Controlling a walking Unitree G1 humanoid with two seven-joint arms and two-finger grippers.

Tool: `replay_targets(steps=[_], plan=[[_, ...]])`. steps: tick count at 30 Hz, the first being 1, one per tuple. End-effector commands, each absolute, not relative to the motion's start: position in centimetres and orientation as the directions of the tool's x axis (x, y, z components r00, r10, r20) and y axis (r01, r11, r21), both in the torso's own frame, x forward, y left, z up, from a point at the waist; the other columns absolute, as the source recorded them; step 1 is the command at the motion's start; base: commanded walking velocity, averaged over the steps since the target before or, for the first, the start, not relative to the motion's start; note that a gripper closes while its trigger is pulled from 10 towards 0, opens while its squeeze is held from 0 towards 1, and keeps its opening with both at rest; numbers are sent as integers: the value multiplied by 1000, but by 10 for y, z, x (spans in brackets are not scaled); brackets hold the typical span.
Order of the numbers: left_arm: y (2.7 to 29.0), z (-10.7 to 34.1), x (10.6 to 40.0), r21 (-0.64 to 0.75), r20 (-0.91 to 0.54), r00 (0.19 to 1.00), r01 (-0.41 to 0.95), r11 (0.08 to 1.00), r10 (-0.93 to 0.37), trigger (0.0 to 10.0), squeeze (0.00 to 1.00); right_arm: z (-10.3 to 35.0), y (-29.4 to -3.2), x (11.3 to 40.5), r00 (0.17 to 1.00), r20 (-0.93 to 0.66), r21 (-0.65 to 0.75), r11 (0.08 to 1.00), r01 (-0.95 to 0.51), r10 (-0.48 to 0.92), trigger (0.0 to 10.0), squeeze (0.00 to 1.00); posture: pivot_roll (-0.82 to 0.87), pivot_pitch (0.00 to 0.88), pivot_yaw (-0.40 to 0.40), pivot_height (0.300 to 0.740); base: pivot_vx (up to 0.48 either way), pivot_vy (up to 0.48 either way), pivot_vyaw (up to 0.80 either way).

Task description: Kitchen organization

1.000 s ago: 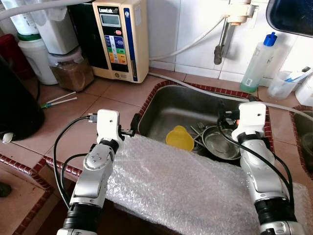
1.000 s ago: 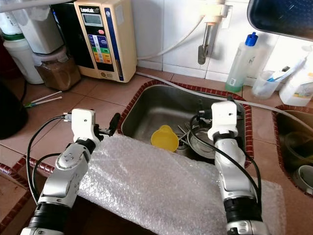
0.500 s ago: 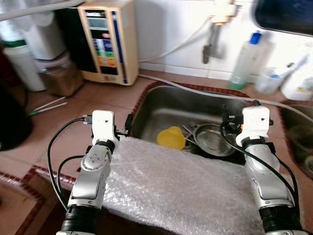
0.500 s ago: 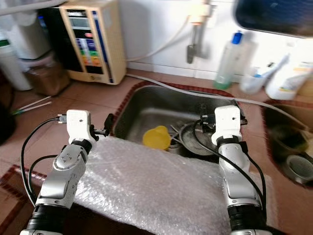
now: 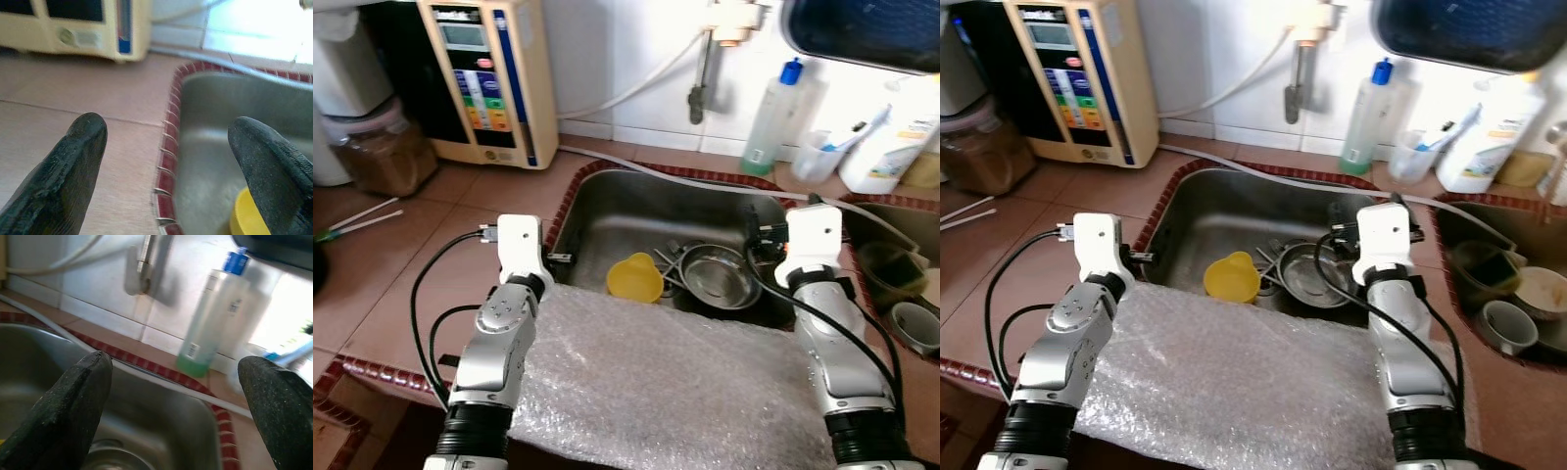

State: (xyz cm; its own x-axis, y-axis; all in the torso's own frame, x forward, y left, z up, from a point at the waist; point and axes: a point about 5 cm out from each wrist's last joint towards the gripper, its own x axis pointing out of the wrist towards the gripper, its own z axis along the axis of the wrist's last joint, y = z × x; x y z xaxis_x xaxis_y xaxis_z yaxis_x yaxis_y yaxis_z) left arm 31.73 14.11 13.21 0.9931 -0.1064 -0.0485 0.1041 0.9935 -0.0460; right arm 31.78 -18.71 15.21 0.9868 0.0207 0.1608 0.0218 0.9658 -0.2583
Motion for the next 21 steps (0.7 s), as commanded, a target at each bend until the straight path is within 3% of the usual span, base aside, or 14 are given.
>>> replay_targets(steps=[1, 10, 21], plan=[[139, 140, 314, -38, -5, 993, 116, 993, -116, 10000, 0, 155, -189, 316, 985, 173, -242, 970, 29, 14, 10000, 1000, -9, 0, -4, 740, 0, 0, 0], [142, 147, 303, 35, 26, 988, 150, 988, -151, 10000, 0, 167, -186, 315, 974, 225, -244, 969, 33, 23, 10000, 1000, -3, 0, 12, 740, 0, 0, 0], [165, 124, 277, 114, -59, 989, 138, 984, -132, 10000, 0, 153, -215, 288, 987, 156, -290, 957, 22, 24, 10000, 1000, 12, 0, 22, 740, 0, 0, 0]])
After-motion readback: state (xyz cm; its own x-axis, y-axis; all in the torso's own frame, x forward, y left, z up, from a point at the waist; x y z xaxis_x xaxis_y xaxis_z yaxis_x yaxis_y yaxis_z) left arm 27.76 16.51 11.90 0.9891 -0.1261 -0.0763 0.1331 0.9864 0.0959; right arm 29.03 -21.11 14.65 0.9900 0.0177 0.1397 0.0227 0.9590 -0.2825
